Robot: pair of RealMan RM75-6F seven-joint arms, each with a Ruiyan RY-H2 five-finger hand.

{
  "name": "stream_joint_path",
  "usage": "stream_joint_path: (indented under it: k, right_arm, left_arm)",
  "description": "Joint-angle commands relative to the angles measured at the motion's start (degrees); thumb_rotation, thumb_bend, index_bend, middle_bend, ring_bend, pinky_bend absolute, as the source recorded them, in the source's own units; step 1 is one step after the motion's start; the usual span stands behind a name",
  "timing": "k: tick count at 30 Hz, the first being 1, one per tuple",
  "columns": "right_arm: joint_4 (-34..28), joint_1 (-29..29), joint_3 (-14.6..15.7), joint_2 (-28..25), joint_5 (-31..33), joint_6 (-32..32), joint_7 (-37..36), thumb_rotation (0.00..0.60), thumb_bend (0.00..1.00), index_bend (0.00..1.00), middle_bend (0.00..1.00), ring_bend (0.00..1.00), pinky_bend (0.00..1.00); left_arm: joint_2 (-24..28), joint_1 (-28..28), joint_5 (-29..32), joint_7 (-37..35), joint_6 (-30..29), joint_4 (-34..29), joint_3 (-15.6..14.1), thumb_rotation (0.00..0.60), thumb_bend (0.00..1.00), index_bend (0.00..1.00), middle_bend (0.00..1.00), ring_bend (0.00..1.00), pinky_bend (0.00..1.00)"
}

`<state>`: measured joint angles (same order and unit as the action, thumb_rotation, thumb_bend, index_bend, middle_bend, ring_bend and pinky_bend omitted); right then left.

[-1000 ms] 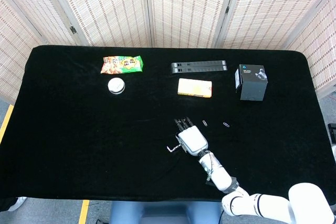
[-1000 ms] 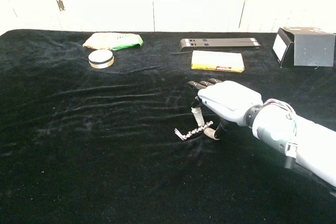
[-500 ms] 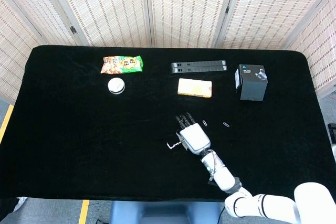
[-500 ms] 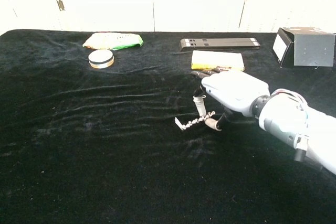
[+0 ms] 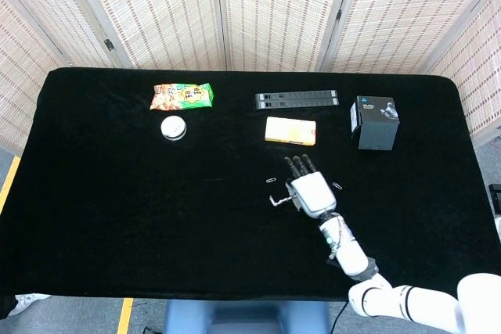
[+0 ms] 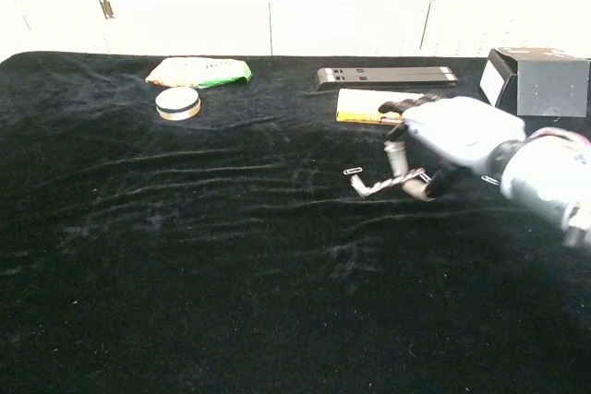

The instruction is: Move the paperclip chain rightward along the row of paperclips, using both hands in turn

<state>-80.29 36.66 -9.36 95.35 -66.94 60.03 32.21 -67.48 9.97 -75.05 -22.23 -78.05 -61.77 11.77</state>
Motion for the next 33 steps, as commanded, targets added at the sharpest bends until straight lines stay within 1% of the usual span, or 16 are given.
stream_joint_path:
  k: [1,5,11,19,24,33]
  right_arm:
    - [-0.3,-0.7,-0.4,-1.8,1.0,0.8,0.1,0.600,0.43,0.72,0.09,0.00,0.00]
    - [-0.6,-1.4,-0.4,-3.7,1.2,2.4,1.3,0.600,0.42,0.72,0.09,0.00,0.00]
    - [1.3,-1.6,-1.2,-5.1,4.4,0.8,0.5,0.600,0.43,0.72,0.09,0.00,0.00]
    - [4.6,-0.8,-1.0,-4.4,6.0,-1.1,-0.1,0.600,0.43,0.72,0.09,0.00,0.00]
    - [6.6,-0.2,-0.7,-3.5,7.2,-2.4,0.7,0.600,0.43,0.73,0.09,0.00,0.00]
    - [8.8,1.0,-0.7,-2.3,8.6,-4.3,1.1,0.600,0.43,0.73,0.09,0.00,0.00]
  left_arm:
    - [-0.1,0.3,-0.1,0.4,0.3,-0.2,0.0,0.600,0.16,0.15,0.42,0.34,0.52]
    - [-0.4,0.8,0.2,1.2,0.8,-0.3,0.2,0.600,0.16,0.14,0.42,0.34,0.52]
    - [-0.8,1.8,0.3,2.4,2.3,-0.2,0.2,0.600,0.16,0.14,0.42,0.34,0.52]
    - [-1.2,3.1,0.7,2.7,4.3,0.9,0.3,0.600,0.16,0.13,0.42,0.34,0.52]
    - [-1.4,3.8,0.9,2.4,5.7,1.8,0.3,0.600,0.16,0.13,0.42,0.34,0.52]
    - [-1.5,4.5,0.9,1.2,6.9,3.4,0.3,0.600,0.16,0.13,0.42,0.34,0.52]
